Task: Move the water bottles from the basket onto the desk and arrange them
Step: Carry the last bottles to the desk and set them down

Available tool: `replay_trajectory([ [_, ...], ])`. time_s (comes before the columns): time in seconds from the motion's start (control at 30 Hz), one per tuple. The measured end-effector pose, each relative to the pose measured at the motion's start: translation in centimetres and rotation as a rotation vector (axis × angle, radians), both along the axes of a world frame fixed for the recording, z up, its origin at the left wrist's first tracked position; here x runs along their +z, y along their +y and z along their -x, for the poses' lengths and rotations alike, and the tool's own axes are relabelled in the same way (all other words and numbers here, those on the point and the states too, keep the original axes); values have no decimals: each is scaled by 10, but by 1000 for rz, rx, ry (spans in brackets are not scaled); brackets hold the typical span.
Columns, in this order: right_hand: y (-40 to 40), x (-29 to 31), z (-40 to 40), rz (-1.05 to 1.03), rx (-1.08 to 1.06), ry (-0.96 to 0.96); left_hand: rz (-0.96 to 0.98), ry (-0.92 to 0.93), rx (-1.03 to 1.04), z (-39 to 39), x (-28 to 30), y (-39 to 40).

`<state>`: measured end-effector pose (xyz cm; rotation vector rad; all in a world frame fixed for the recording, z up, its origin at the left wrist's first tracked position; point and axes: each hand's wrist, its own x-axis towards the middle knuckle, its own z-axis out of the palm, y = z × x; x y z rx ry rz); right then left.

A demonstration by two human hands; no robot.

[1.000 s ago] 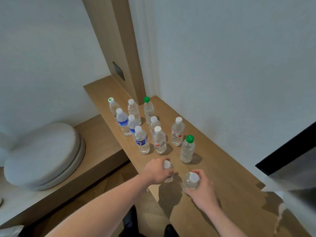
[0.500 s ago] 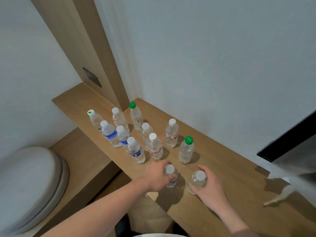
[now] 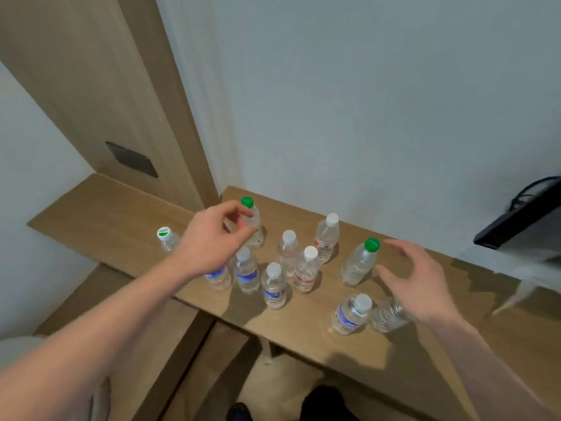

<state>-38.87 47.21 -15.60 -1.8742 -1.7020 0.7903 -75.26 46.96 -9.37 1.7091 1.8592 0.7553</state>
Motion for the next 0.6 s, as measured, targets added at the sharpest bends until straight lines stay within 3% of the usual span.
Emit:
replay_trajectory([
  [0.1,22,-2,10,21,48,-128,15,175,-21,34,-2,65],
  [0.33,79,-27,15,249,138,-378,285,589,-131,52,-47,163],
  [0.47,104,-52,14,263,64,-414,443,661,-170,50,-71,183],
  [0.6,116,-60,10,218,-24,-386,481,666,-251,50,-93,192],
])
